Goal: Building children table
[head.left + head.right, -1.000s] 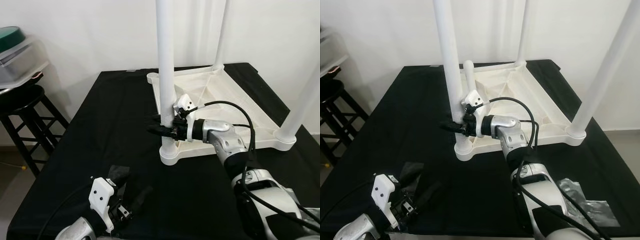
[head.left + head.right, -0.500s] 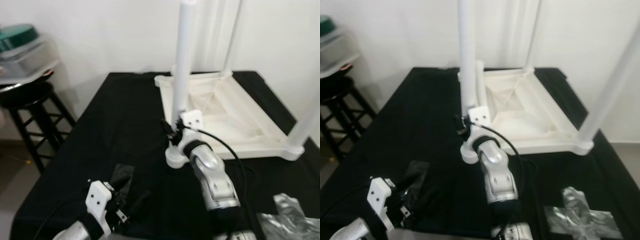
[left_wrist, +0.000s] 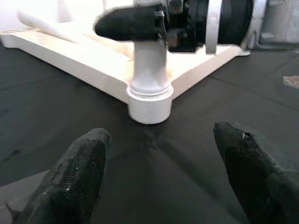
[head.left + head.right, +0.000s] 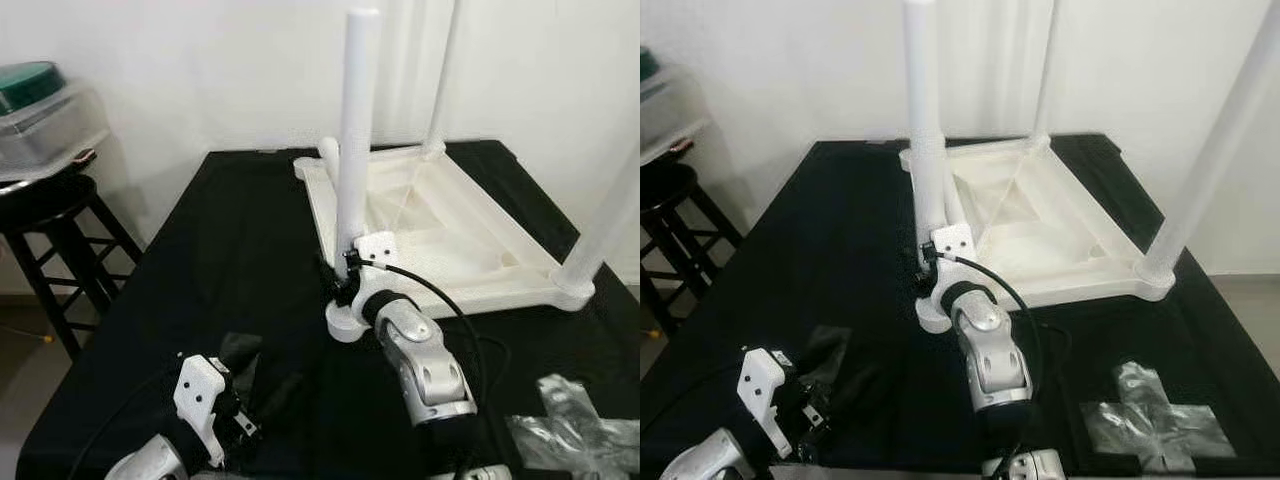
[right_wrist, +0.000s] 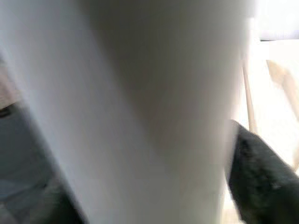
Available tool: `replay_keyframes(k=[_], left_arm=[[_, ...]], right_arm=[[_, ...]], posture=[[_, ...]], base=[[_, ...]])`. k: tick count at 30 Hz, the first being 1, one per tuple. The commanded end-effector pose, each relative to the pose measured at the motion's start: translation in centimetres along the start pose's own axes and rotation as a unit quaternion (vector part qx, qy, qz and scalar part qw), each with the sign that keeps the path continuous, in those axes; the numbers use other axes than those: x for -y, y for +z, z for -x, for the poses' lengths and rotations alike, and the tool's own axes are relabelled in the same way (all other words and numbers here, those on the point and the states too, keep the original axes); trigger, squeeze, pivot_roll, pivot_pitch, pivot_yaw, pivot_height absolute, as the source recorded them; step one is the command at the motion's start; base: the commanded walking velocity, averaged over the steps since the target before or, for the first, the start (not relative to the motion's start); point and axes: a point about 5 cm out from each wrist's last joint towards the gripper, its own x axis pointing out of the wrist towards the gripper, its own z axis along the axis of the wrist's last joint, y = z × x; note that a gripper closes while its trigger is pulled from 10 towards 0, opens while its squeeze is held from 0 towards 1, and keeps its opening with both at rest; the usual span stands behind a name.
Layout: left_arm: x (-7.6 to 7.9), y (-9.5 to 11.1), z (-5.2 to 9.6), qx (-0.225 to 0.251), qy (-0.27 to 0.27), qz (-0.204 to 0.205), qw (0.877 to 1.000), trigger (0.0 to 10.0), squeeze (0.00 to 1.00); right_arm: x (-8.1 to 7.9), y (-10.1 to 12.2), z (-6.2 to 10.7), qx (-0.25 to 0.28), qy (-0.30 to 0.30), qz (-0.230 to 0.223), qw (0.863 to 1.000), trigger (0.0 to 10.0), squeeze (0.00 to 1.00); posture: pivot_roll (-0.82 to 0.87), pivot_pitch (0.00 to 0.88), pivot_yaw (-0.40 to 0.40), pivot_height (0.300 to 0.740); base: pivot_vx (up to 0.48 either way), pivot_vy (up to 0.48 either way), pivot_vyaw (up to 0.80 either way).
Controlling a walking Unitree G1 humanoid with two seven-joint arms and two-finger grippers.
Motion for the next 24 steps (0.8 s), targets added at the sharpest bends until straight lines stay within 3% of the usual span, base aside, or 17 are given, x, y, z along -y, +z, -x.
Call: replay_keyframes(k=[1,2,3,4,5,8,11,12,15,16,23,24], left_arm=[[-0.2,-0.3,0.0,-0.008,0.004,0.004,1.000,10.0,0.00],[-0.2,-0.3,0.0,-0.008,0.004,0.004,1.000,10.0,0.00],[-0.3,-0.4,0.0,-0.008,0.004,0.003,1.000,10.0,0.00],[-0.3,-0.4,-0.1,-0.008,0.004,0.003,1.000,10.0,0.00],[-0.3,-0.4,-0.1,-0.008,0.004,0.002,1.000,10.0,0.00],[-0.4,-0.4,-0.2,-0.008,0.006,0.001,1.000,10.0,0.00],[-0.4,-0.4,-0.2,-0.008,0.006,0.001,1.000,10.0,0.00],[-0.5,-0.4,-0.2,-0.008,0.008,0.000,1.000,10.0,0.00],[-0.5,-0.4,-0.2,-0.008,0.008,-0.001,1.000,10.0,0.00],[-0.5,-0.4,-0.1,-0.009,0.009,-0.001,1.000,10.0,0.00],[-0.4,-0.5,0.1,-0.010,0.008,-0.001,1.000,10.0,0.00],[-0.3,-0.5,0.1,-0.011,0.008,0.000,1.000,10.0,0.00]], right_arm=[[-0.5,2.7,-1.0,0.044,0.117,0.003,0.992,10.0,1.00],[-0.5,2.7,-1.0,0.044,0.117,0.003,0.992,10.0,1.00],[-0.4,3.6,-1.3,0.051,0.191,0.024,0.980,10.0,0.40],[-0.2,4.2,-1.4,0.053,0.238,0.040,0.969,10.0,0.40],[-0.2,4.4,-1.3,0.046,0.292,0.052,0.954,10.0,0.00],[-0.2,4.2,-1.3,0.019,0.376,0.064,0.924,10.0,0.00],[-0.1,4.1,-1.3,0.009,0.390,0.061,0.919,10.0,0.00],[0.1,3.7,-1.8,-0.008,0.391,0.058,0.919,3.3,0.00],[0.2,3.6,-2.0,-0.013,0.389,0.056,0.920,3.3,0.00],[0.3,3.5,-2.2,-0.018,0.383,0.052,0.922,0.0,0.00],[1.1,2.8,-2.5,-0.025,0.346,0.052,0.937,0.0,0.00],[1.5,2.6,-2.6,-0.025,0.311,0.046,0.949,0.0,0.00]], posture=[[-0.07,0.025,0.056,0.740],[-0.07,0.025,0.056,0.740],[-0.07,0.023,0.057,0.740],[-0.07,0.022,0.058,0.740],[-0.06,0.017,0.054,0.740],[-0.06,0.013,0.051,0.740],[-0.06,0.013,0.051,0.740],[-0.04,0.012,0.049,0.740],[-0.04,0.012,0.050,0.740],[-0.04,0.013,0.050,0.740],[-0.04,0.021,0.055,0.740],[-0.05,0.027,0.053,0.740]], base=[[0.000,0.000,0.00],[0.000,0.000,0.00],[0.000,0.000,0.00],[0.000,0.000,0.00],[0.000,0.000,0.00],[0.000,0.000,0.00],[0.000,0.000,0.00],[0.000,0.000,0.00],[0.000,0.000,0.00],[0.000,0.000,0.00],[0.000,0.000,0.00],[0.000,0.000,0.00]])
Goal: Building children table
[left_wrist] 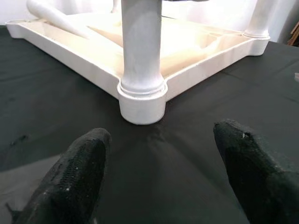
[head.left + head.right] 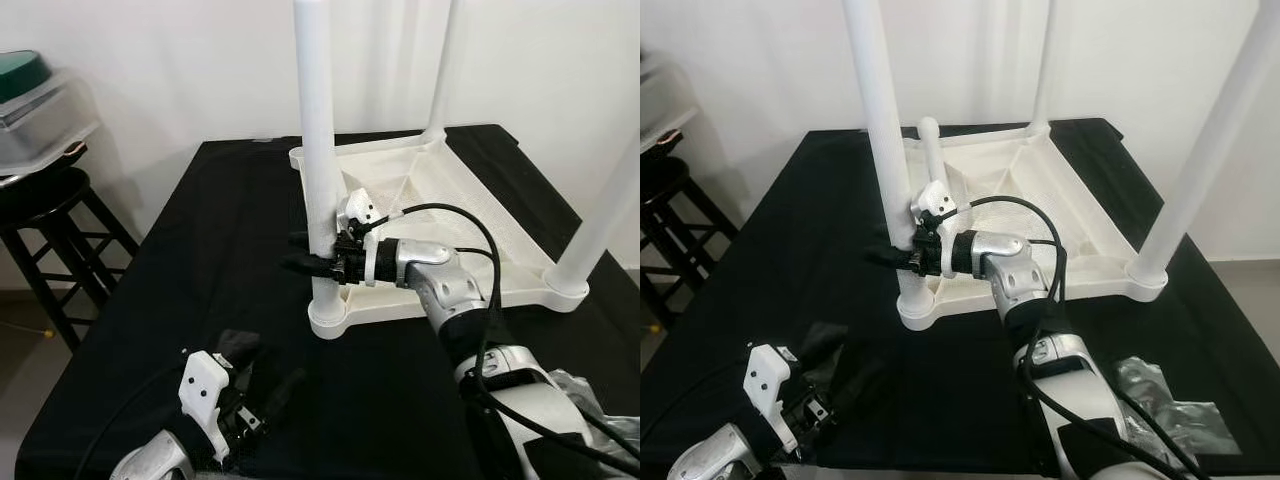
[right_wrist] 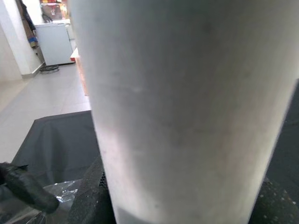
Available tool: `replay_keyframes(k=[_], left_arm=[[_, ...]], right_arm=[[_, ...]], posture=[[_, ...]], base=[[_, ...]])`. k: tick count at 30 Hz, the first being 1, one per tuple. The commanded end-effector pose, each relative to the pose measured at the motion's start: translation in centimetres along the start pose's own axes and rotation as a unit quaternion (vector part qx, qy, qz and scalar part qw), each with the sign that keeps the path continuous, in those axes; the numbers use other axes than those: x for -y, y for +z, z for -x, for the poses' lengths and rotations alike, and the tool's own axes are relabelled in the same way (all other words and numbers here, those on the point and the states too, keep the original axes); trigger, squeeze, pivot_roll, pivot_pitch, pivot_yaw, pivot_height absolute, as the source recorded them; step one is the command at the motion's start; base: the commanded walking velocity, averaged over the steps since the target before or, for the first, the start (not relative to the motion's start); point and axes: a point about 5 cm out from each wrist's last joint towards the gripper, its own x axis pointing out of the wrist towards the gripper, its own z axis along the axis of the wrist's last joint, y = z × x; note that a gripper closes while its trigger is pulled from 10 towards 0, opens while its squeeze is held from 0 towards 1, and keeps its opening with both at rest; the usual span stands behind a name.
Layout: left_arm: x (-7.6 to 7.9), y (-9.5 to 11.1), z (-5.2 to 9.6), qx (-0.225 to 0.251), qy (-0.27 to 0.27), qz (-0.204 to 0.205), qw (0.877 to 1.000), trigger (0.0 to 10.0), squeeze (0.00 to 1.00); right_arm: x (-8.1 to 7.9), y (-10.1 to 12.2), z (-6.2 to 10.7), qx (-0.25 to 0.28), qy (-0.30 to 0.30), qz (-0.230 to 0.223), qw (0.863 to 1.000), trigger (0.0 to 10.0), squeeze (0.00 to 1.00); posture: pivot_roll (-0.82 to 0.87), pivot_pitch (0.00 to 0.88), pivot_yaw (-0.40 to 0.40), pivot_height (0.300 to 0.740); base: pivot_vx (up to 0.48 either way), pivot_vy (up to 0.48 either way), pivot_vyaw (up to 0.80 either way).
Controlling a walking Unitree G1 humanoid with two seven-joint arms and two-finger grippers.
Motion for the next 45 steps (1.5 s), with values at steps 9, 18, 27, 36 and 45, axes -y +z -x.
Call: replay_keyframes(k=[9,18,27,36,45], left_arm=[[0.0,-0.1,0.8,-0.007,0.005,0.001,1.000,10.0,0.00],[0.0,-0.2,0.4,-0.007,-0.002,0.002,1.000,10.0,0.00],[-0.1,-0.1,0.3,-0.003,0.009,0.000,1.000,10.0,0.00],[-0.3,-0.1,-0.2,-0.002,0.004,-0.001,1.000,10.0,0.00],[-0.3,-0.1,-0.1,-0.002,0.007,-0.002,1.000,10.0,0.00]], right_arm=[[-6.2,-8.2,1.2,-0.048,-0.421,-0.149,0.893,0.0,0.00],[-3.3,-5.7,-0.2,-0.031,-0.412,-0.088,0.906,10.0,0.00],[-3.2,-3.0,-1.4,0.000,-0.347,-0.086,0.934,10.0,1.00],[-2.2,1.0,-2.1,0.023,0.057,0.013,0.998,10.0,0.00],[-1.4,0.0,-2.2,-0.018,0.074,-0.006,0.997,0.0,0.00]], posture=[[-0.07,0.046,0.065,0.740],[-0.05,0.024,0.046,0.740],[-0.05,0.022,0.046,0.740],[-0.05,0.009,0.043,0.740],[-0.04,0.016,0.044,0.740]], base=[[0.000,0.000,0.00],[0.000,0.000,0.00],[0.000,0.000,0.00],[0.000,0.000,0.00],[0.000,0.000,0.00]])
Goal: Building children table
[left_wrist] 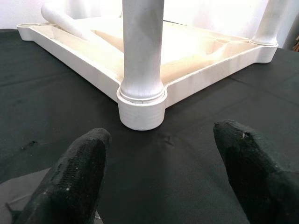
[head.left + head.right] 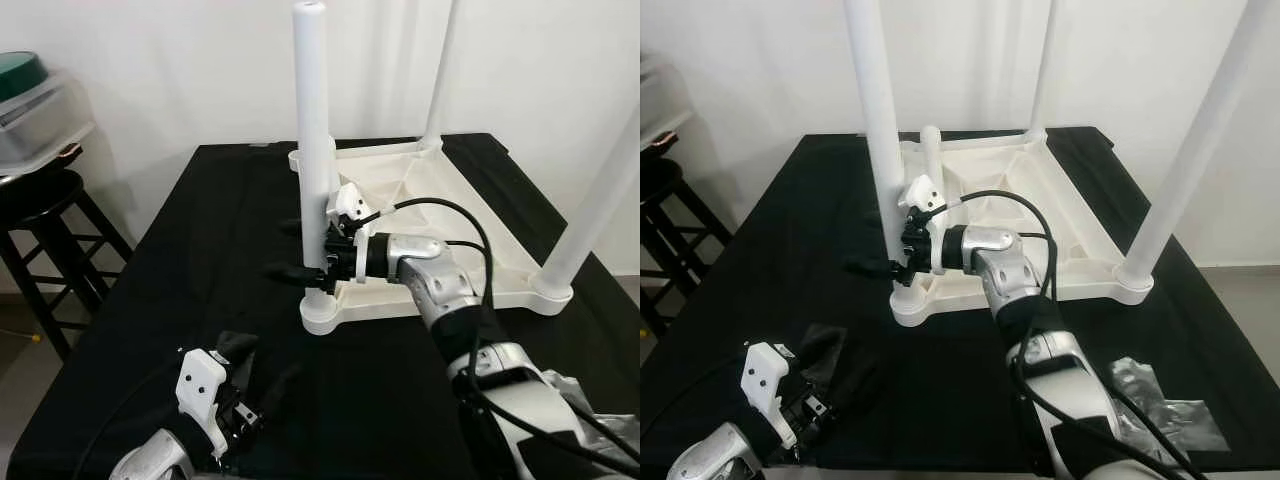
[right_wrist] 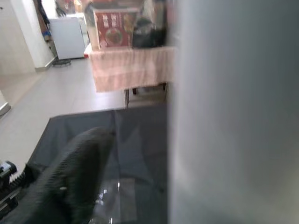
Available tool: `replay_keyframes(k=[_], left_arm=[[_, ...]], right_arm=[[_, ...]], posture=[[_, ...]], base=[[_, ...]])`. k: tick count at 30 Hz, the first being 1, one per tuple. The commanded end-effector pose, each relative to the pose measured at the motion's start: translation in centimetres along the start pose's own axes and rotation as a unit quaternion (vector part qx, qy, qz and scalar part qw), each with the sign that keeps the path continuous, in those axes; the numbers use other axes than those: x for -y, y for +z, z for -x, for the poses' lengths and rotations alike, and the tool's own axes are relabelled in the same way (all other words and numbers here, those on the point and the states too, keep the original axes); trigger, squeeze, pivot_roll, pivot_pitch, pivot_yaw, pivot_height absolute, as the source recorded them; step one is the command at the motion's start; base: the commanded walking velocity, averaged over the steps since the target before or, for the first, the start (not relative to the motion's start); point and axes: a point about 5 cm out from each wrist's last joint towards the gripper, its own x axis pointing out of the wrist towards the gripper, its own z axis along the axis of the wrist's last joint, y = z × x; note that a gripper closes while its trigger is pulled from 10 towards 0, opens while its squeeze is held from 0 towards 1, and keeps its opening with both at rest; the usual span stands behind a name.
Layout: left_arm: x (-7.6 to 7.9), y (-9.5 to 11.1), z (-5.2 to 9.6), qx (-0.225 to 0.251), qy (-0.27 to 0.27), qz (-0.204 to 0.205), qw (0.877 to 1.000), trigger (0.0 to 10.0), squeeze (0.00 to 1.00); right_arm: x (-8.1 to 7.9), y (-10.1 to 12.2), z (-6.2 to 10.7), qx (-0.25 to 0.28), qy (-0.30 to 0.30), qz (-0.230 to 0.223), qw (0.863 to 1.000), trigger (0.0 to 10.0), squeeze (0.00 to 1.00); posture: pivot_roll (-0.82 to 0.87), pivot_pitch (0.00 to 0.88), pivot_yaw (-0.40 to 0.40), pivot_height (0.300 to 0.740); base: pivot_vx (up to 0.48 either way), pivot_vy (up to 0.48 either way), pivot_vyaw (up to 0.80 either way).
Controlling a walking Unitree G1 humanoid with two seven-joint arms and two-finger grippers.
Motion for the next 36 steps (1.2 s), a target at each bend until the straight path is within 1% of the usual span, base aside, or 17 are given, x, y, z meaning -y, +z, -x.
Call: replay_keyframes(k=[1,7,11,12,14,15,16,17,25,26,27,28,30,32,33,35,36], left_arm=[[-0.1,-0.2,0.3,-0.005,0.006,-0.001,1.000,10.0,0.00],[0.1,-0.2,0.5,-0.005,0.003,0.001,1.000,10.0,0.00],[0.3,-0.1,0.7,-0.005,0.001,0.003,1.000,10.0,0.00],[0.4,-0.1,0.9,-0.005,0.001,0.004,1.000,10.0,0.00],[0.4,-0.1,0.9,-0.005,0.001,0.004,1.000,10.0,0.00],[0.5,0.0,1.0,-0.005,0.000,0.006,1.000,10.0,0.00],[0.5,0.0,1.0,-0.005,0.000,0.006,1.000,10.0,0.00],[0.5,0.0,1.0,-0.006,-0.003,0.008,1.000,10.0,0.00],[0.6,0.0,0.7,-0.006,-0.010,0.008,1.000,10.0,0.00],[0.5,0.0,0.7,-0.003,-0.004,0.006,1.000,10.0,0.00],[0.4,0.1,0.6,0.000,0.004,0.003,1.000,10.0,0.00],[0.4,0.1,0.6,0.000,0.004,0.003,1.000,10.0,0.00],[0.2,0.1,0.5,0.003,0.012,0.001,1.000,10.0,0.00],[0.2,0.1,0.5,0.003,0.012,0.001,1.000,10.0,0.00],[0.2,0.1,0.4,0.003,0.011,0.001,1.000,10.0,0.00],[0.2,0.1,0.3,0.003,0.010,0.002,1.000,10.0,0.00],[0.2,0.1,0.2,0.003,0.008,0.002,1.000,10.0,0.00]], right_arm=[[-0.6,-0.7,-1.2,-0.013,0.016,-0.008,1.000,0.0,0.00],[0.5,-1.8,0.0,-0.005,-0.079,-0.019,0.997,0.0,0.00],[0.5,-3.4,0.9,-0.004,-0.191,-0.044,0.981,0.0,0.00],[0.2,-4.9,1.7,-0.003,-0.375,-0.074,0.924,0.0,0.00],[0.2,-4.9,1.7,-0.003,-0.375,-0.074,0.924,0.0,0.00],[-2.1,-6.4,1.8,-0.014,-0.444,-0.092,0.891,0.0,0.00],[-2.1,-6.4,1.8,-0.014,-0.444,-0.092,0.891,0.0,0.00],[-5.0,-7.6,1.4,-0.028,-0.470,-0.104,0.876,0.0,0.00],[-3.4,-7.1,1.2,-0.040,-0.455,-0.068,0.887,0.0,0.00],[-3.1,-7.0,0.9,-0.044,-0.454,-0.067,0.888,10.0,0.00],[-2.7,-6.4,0.4,-0.033,-0.435,-0.071,0.897,10.0,1.00],[-2.7,-6.4,0.4,-0.033,-0.435,-0.071,0.897,10.0,1.00],[-1.8,-5.2,-0.3,0.005,-0.390,-0.079,0.917,10.0,1.00],[-1.7,-4.9,-0.4,0.015,-0.384,-0.081,0.920,10.0,1.00],[-1.1,-3.9,-0.4,0.037,-0.342,-0.077,0.936,10.0,1.00],[-0.8,-2.7,-0.2,0.053,-0.308,-0.062,0.948,10.0,1.00],[-0.8,-1.4,0.0,0.064,-0.234,-0.041,0.969,10.0,0.12]], posture=[[-0.04,0.016,0.044,0.740],[-0.04,0.026,0.048,0.740],[-0.04,0.046,0.045,0.740],[-0.05,0.050,0.044,0.740],[-0.05,0.050,0.044,0.740],[-0.05,0.060,0.053,0.740],[-0.05,0.060,0.053,0.740],[-0.06,0.061,0.064,0.740],[-0.06,0.052,0.044,0.740],[-0.05,0.048,0.039,0.740],[-0.04,0.046,0.032,0.740],[-0.04,0.046,0.032,0.740],[-0.04,0.042,0.031,0.740],[-0.04,0.042,0.031,0.740],[-0.05,0.033,0.032,0.740],[-0.05,0.030,0.031,0.740],[-0.05,0.025,0.032,0.740]], base=[[0.000,0.000,0.00],[0.000,0.000,0.00],[0.000,0.000,0.00],[0.000,0.000,0.00],[0.000,0.000,0.00],[0.000,0.000,0.00],[0.000,0.000,0.00],[0.000,0.000,0.00],[0.000,0.000,0.00],[0.000,0.000,0.00],[0.000,0.000,0.00],[0.000,0.000,0.00],[0.000,0.000,0.00],[0.000,0.000,0.00],[0.000,0.000,0.00],[0.000,0.000,0.00],[0.000,0.000,0.00]])
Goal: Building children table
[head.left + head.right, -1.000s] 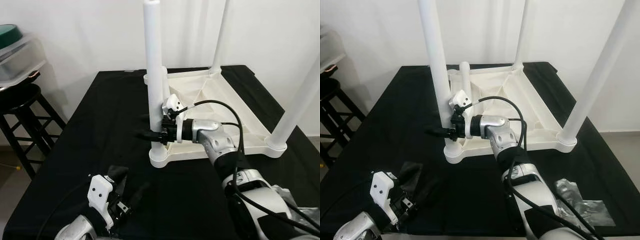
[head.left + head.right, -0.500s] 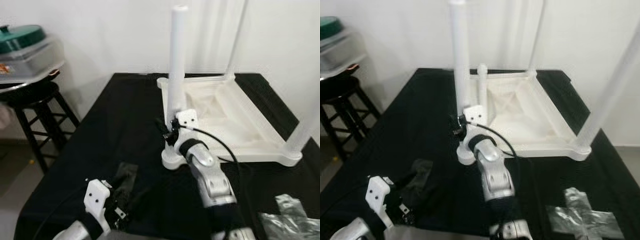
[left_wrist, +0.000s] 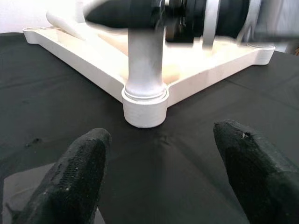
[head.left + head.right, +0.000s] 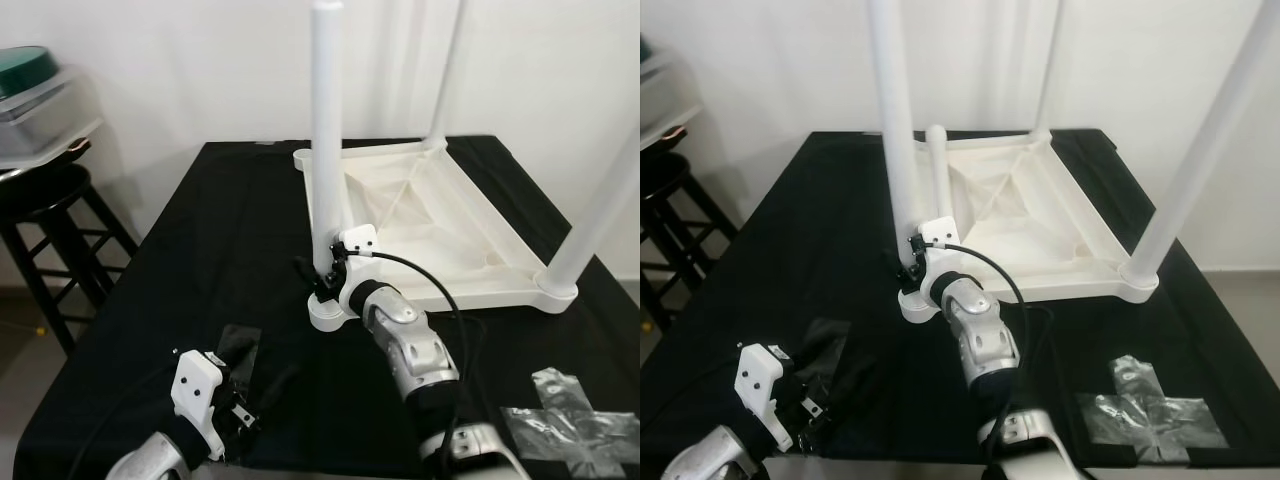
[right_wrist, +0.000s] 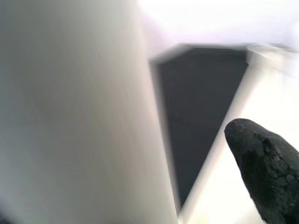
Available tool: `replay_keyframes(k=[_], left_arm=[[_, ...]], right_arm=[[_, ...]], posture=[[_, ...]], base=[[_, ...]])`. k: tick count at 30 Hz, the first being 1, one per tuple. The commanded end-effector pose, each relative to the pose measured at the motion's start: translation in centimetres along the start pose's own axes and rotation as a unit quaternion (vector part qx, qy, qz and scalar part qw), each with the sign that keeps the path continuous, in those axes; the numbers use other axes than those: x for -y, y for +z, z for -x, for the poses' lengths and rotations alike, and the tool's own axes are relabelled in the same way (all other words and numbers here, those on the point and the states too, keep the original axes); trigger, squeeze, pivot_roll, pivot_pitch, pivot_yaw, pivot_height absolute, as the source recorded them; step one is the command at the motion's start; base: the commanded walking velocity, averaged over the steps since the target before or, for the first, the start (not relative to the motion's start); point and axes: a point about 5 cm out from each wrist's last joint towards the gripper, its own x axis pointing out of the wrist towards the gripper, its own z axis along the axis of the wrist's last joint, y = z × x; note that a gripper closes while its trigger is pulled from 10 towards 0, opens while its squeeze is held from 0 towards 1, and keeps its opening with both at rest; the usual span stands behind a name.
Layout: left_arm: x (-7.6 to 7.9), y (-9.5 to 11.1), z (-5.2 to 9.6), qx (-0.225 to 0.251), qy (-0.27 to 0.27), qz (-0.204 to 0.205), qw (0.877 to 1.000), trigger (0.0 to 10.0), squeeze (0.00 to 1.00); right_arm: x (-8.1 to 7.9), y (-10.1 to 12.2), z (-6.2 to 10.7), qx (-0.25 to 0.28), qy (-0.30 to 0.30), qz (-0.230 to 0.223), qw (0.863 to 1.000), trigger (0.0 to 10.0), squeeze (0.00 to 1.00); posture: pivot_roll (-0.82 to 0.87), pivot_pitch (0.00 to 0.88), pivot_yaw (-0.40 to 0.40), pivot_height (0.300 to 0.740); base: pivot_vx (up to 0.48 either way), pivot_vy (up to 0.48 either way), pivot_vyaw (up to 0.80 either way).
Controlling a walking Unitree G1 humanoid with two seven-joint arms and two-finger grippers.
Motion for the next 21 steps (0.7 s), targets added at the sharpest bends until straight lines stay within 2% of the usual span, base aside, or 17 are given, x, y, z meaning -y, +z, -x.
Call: replay_keyframes(k=[1,3,4,5,7,8,9,11,12,13,14,15,21], left_arm=[[-0.1,-0.3,0.0,-0.003,0.003,0.003,1.000,10.0,0.00],[-0.1,-0.3,0.0,-0.003,0.003,0.003,1.000,10.0,0.00],[-0.2,-0.4,-0.1,-0.004,0.002,0.003,1.000,10.0,0.00],[-0.2,-0.4,-0.1,-0.004,0.002,0.003,1.000,10.0,0.00],[-0.2,-0.4,-0.2,-0.005,0.002,0.003,1.000,10.0,0.00],[-0.2,-0.4,-0.2,-0.005,0.002,0.003,1.000,10.0,0.00],[-0.2,-0.5,-0.2,-0.006,0.001,0.003,1.000,10.0,0.00],[-0.2,-0.5,-0.2,-0.007,0.001,0.003,1.000,10.0,0.00],[-0.2,-0.5,-0.2,-0.007,0.001,0.003,1.000,10.0,0.00],[-0.1,-0.6,-0.2,-0.007,0.001,0.003,1.000,10.0,0.00],[-0.1,-0.6,-0.2,-0.007,0.001,0.003,1.000,10.0,0.00],[-0.1,-0.6,-0.1,-0.008,0.001,0.002,1.000,10.0,0.00],[0.0,-0.9,0.4,-0.015,0.001,-0.002,1.000,10.0,0.00]], right_arm=[[-1.0,2.7,-0.2,0.035,0.133,0.025,0.990,10.0,0.12],[-1.0,2.7,-0.2,0.035,0.133,0.025,0.990,10.0,0.12],[-0.9,3.1,0.2,0.014,0.223,0.071,0.972,10.0,0.00],[-0.9,3.1,0.2,0.014,0.223,0.071,0.972,10.0,0.00],[-0.6,2.8,0.6,-0.019,0.289,0.097,0.952,10.0,0.00],[-0.6,2.8,0.6,-0.019,0.289,0.097,0.952,10.0,0.00],[-0.2,2.6,0.7,-0.033,0.311,0.095,0.945,10.0,0.00],[0.8,2.3,0.2,-0.054,0.298,0.085,0.949,10.0,0.00],[0.8,2.3,0.2,-0.054,0.298,0.085,0.949,10.0,0.00],[1.1,2.2,0.0,-0.064,0.290,0.086,0.951,4.8,0.00],[1.1,2.2,0.0,-0.064,0.290,0.086,0.951,4.8,0.00],[1.4,2.1,-0.2,-0.069,0.284,0.082,0.953,0.0,0.00],[2.2,1.5,0.3,-0.085,0.287,0.060,0.952,0.0,0.00]], posture=[[-0.05,0.025,0.032,0.740],[-0.05,0.025,0.032,0.740],[-0.03,0.009,0.035,0.740],[-0.03,0.009,0.035,0.740],[-0.03,0.007,0.035,0.740],[-0.03,0.007,0.035,0.740],[-0.02,0.004,0.034,0.740],[-0.01,0.001,0.030,0.740],[-0.01,0.001,0.030,0.740],[-0.01,0.000,0.028,0.740],[-0.01,0.000,0.028,0.740],[0.00,0.000,0.029,0.740],[-0.01,0.002,0.043,0.740]], base=[[0.000,0.000,0.00],[0.000,0.000,0.00],[0.000,0.000,0.00],[0.000,0.000,0.00],[0.000,0.000,0.00],[0.000,0.000,0.00],[0.000,0.000,0.00],[0.000,0.000,0.00],[0.000,0.000,0.00],[0.000,0.000,0.00],[0.000,0.000,0.00],[0.000,0.000,0.00],[0.000,0.000,0.00]])
